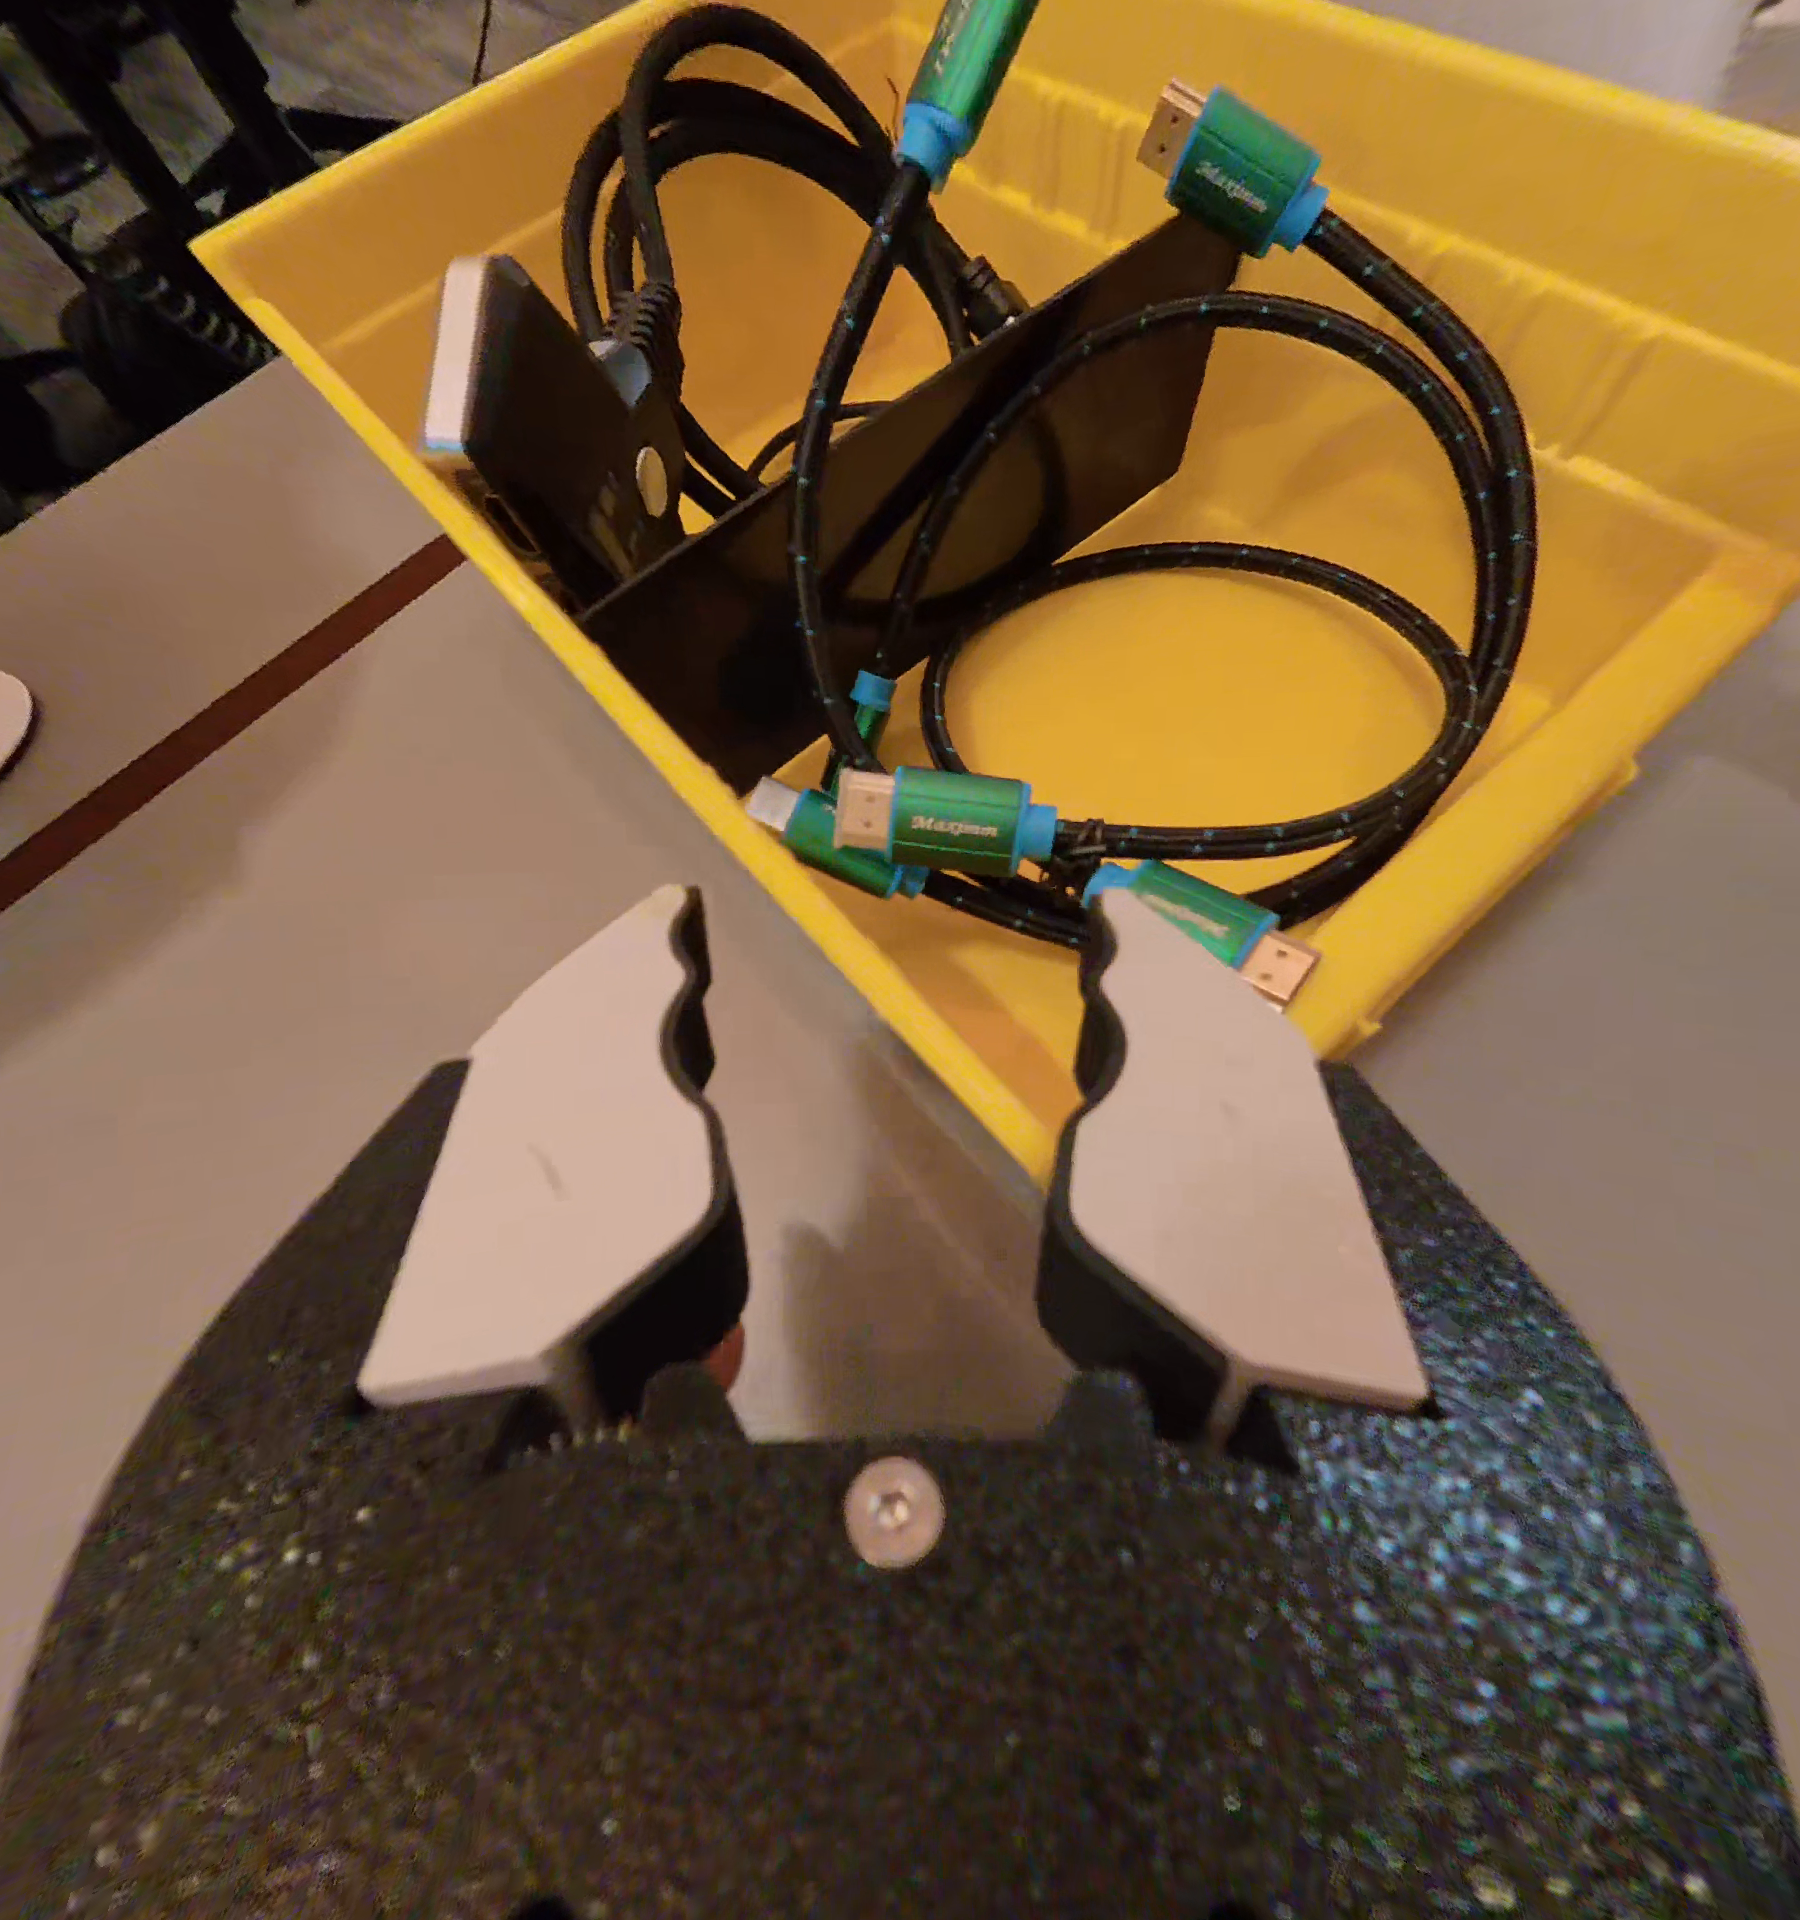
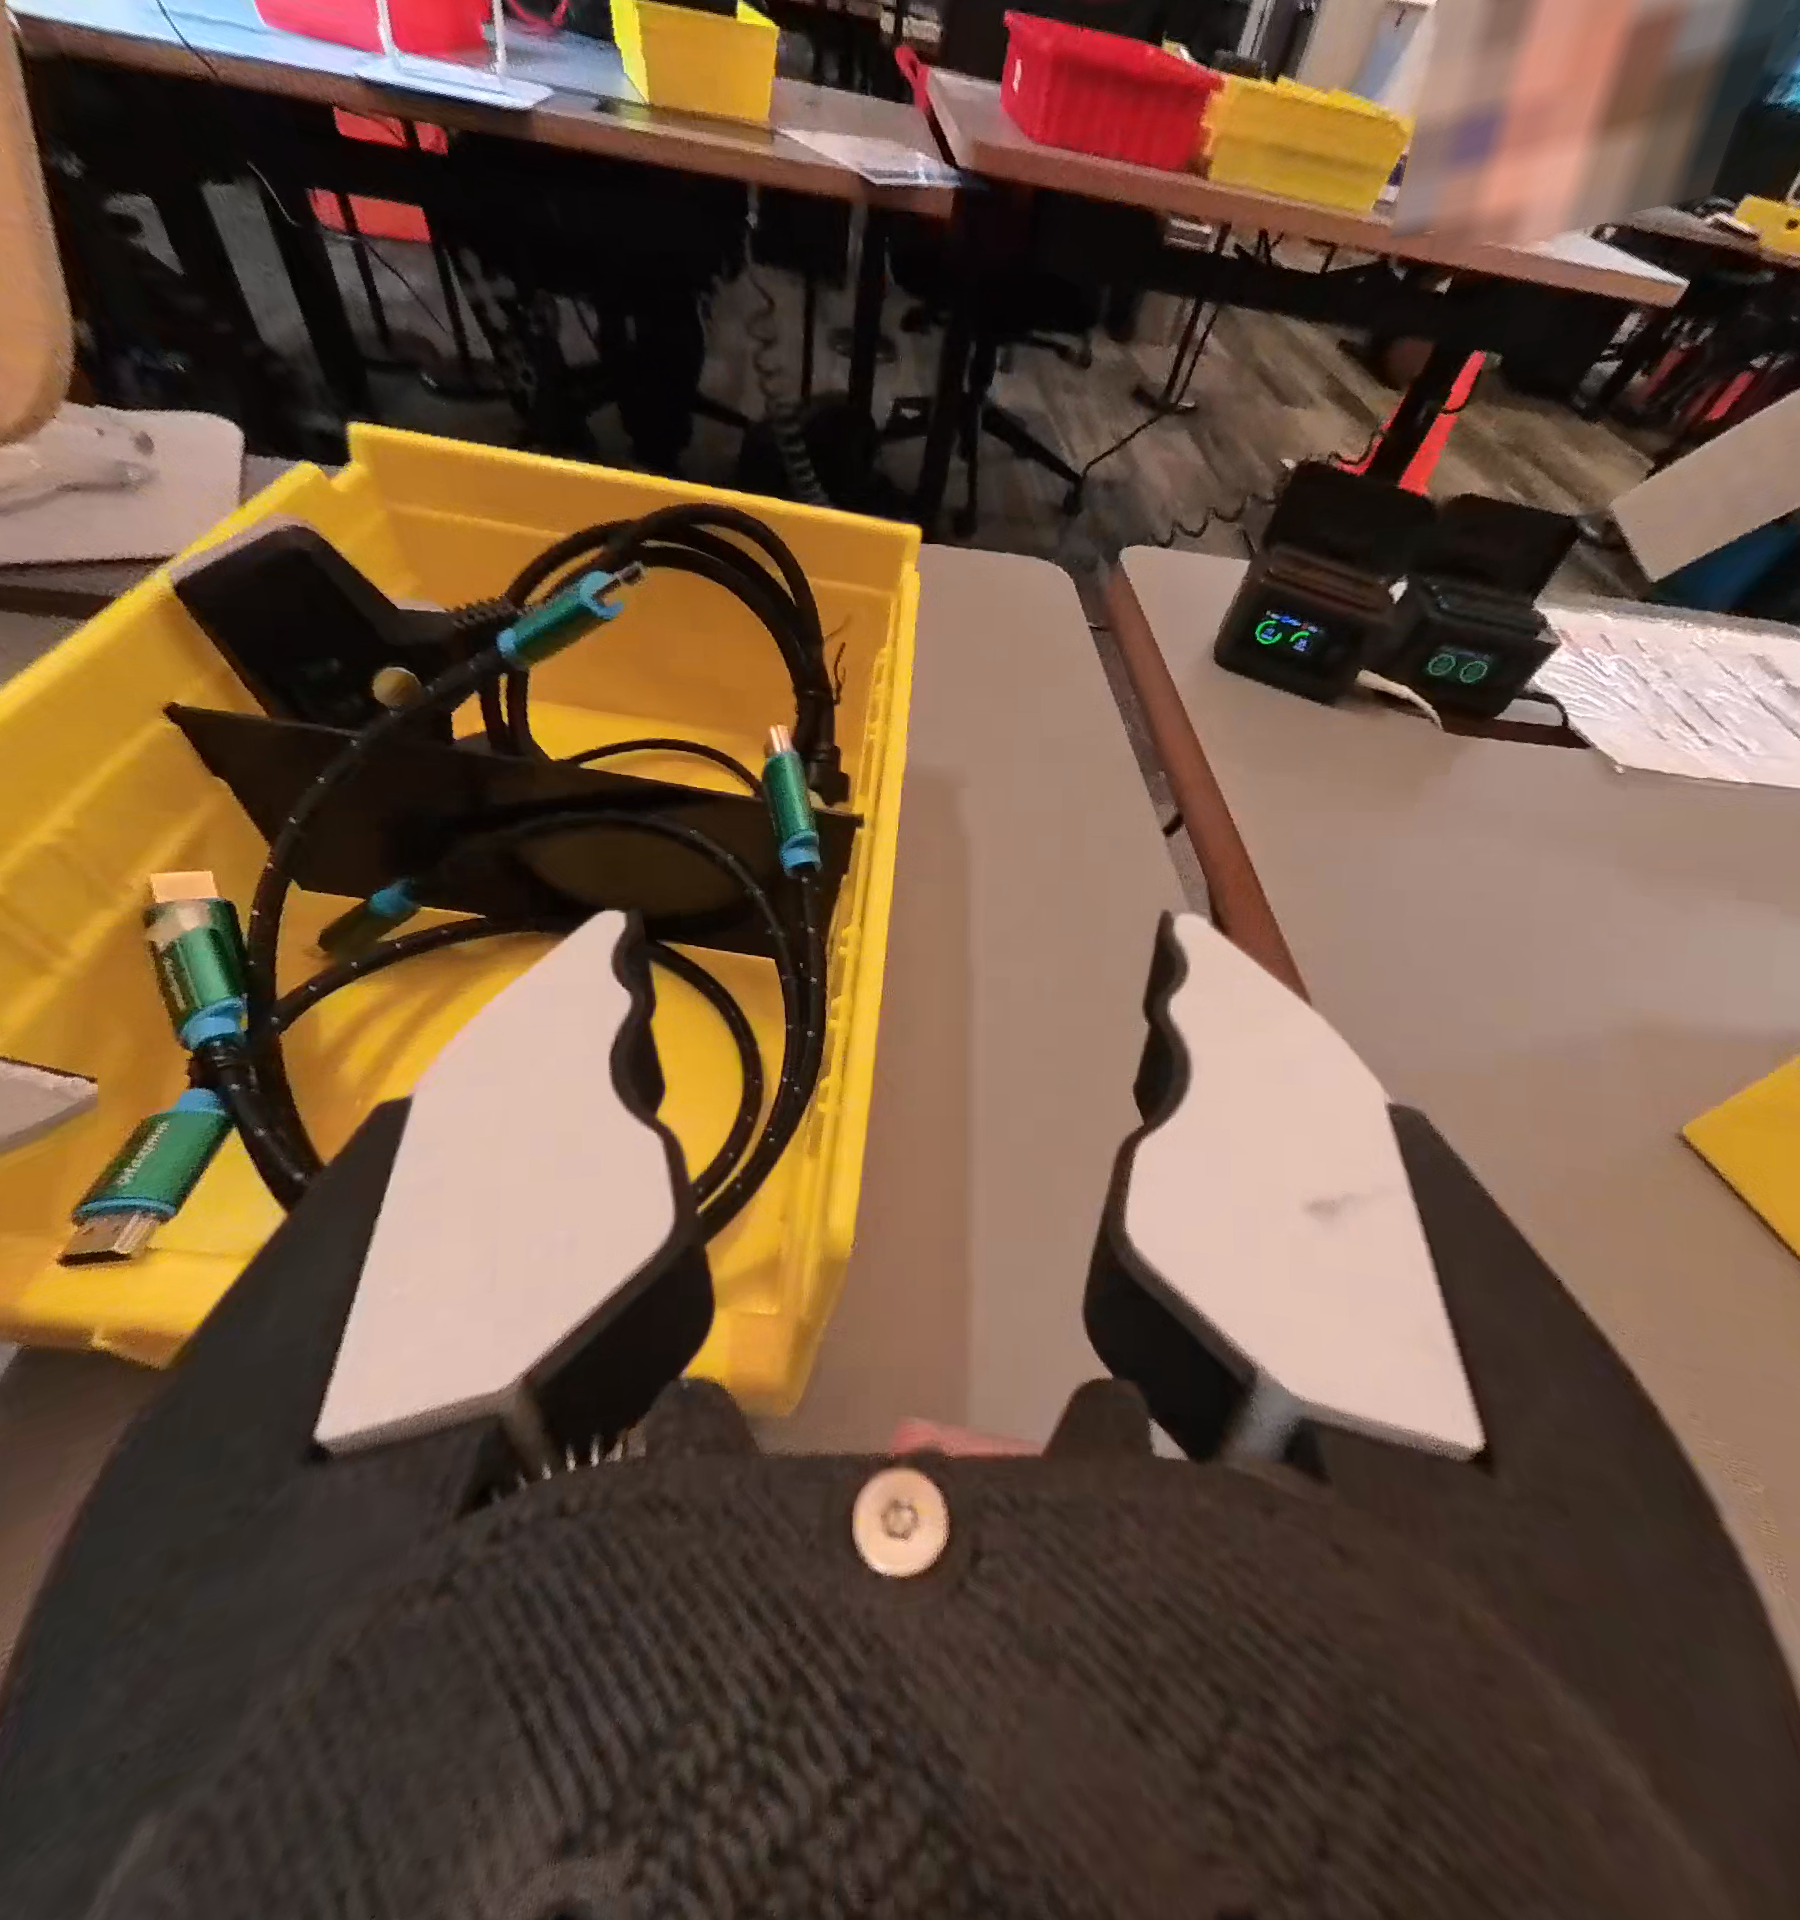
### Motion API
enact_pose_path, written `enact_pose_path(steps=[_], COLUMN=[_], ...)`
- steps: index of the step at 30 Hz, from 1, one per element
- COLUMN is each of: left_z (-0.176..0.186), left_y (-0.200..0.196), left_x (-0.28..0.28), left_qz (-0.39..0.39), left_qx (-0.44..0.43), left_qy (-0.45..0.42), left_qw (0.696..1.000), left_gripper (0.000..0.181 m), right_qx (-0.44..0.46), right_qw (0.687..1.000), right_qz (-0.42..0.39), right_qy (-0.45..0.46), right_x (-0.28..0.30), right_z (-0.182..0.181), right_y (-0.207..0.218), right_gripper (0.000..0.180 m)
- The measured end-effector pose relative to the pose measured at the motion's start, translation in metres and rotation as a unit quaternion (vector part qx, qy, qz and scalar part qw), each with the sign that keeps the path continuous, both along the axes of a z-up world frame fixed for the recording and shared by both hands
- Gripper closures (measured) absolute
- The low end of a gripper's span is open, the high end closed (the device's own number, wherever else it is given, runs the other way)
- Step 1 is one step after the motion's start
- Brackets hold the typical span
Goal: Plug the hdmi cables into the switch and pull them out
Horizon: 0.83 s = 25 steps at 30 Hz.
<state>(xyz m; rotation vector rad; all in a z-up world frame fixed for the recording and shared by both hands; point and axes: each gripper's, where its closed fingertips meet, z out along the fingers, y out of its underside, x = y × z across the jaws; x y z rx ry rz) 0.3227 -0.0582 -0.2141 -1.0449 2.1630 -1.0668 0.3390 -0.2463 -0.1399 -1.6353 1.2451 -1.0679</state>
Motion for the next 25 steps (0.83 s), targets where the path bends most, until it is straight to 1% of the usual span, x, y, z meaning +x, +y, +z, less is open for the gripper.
enact_pose_path(steps=[2,3,6,9,11,14,16,18,21,23,25], left_z=[0.000,0.000,0.001,0.002,0.002,0.003,0.003,0.003,0.003,0.002,0.001], left_y=[0.000,0.003,0.024,0.062,0.096,0.147,0.179,0.215,0.277,0.318,0.360], left_x=[-0.001,0.000,0.003,-0.001,-0.013,-0.048,-0.082,-0.121,-0.182,-0.226,-0.268], left_qz=[-0.011,-0.007,0.015,0.030,0.036,0.016,0.006,-0.002,-0.015,-0.031,-0.032], left_qx=[-0.017,-0.026,-0.026,-0.019,-0.004,0.009,0.006,0.003,0.023,0.037,0.047], left_qy=[0.011,0.012,0.012,0.001,-0.009,-0.018,-0.018,-0.015,-0.008,0.009,0.028], left_qw=[1.000,1.000,0.999,0.999,0.999,1.000,1.000,1.000,1.000,0.999,0.998], left_gripper=[0.132,0.135,0.152,0.166,0.172,0.174,0.174,0.173,0.173,0.172,0.173], right_qx=[0.014,0.013,0.000,-0.007,-0.008,-0.010,-0.013,-0.012,0.000,0.032,0.068], right_qw=[1.000,0.999,0.999,0.997,0.995,0.990,0.983,0.972,0.942,0.922,0.908], right_qz=[0.010,0.020,0.040,0.058,0.077,0.118,0.159,0.215,0.324,0.380,0.410], right_qy=[-0.019,-0.025,-0.035,-0.048,-0.058,-0.079,-0.092,-0.095,-0.085,-0.065,-0.057], right_x=[-0.002,-0.003,-0.006,-0.009,-0.011,-0.018,-0.026,-0.039,-0.058,-0.066,-0.064], right_z=[0.008,0.012,0.018,0.024,0.031,0.044,0.052,0.054,0.054,0.057,0.066], right_y=[0.006,0.010,0.020,0.033,0.046,0.080,0.114,0.159,0.238,0.292,0.346], right_gripper=[0.090,0.091,0.093,0.096,0.097,0.097,0.096,0.092,0.084,0.081,0.081])
